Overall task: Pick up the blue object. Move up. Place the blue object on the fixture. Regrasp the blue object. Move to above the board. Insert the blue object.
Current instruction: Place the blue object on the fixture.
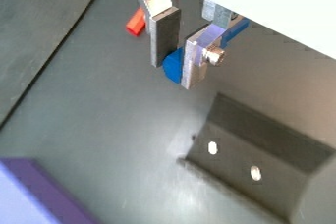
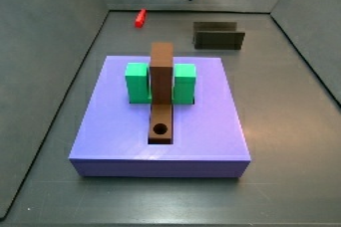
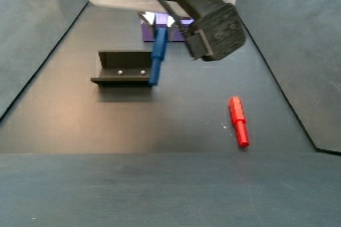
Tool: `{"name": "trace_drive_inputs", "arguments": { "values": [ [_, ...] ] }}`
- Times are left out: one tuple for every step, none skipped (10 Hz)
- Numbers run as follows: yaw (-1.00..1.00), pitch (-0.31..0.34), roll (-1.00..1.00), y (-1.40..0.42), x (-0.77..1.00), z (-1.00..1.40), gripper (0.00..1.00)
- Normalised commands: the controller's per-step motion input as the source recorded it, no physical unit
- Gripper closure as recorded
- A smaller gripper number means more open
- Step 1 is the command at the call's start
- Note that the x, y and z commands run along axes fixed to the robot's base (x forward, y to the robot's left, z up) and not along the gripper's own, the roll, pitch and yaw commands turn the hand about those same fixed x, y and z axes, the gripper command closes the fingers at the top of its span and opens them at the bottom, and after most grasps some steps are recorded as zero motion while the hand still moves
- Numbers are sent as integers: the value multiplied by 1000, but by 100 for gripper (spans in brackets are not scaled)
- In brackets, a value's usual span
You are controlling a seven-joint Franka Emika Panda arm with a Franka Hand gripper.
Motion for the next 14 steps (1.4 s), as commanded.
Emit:
{"name": "trace_drive_inputs", "arguments": {
  "values": [
    [-297,74,-946,-254,526,603,100],
    [-303,46,-957,-286,489,594,100],
    [-323,37,-940,-300,437,591,100],
    [-380,-3,-606,-271,303,-9,100],
    [-294,-51,-309,-206,223,-191,100],
    [-169,0,-43,-263,486,-534,100],
    [0,0,-11,-120,480,-591,100],
    [363,86,-154,-51,414,-546,100],
    [486,197,-229,-111,434,-471,100],
    [600,300,-351,-177,369,-386,100],
    [583,340,-460,-200,309,-283,100],
    [380,197,-460,-117,180,-191,100],
    [26,0,-29,-3,0,-194,100],
    [0,0,26,0,0,-243,100]
  ]
}}
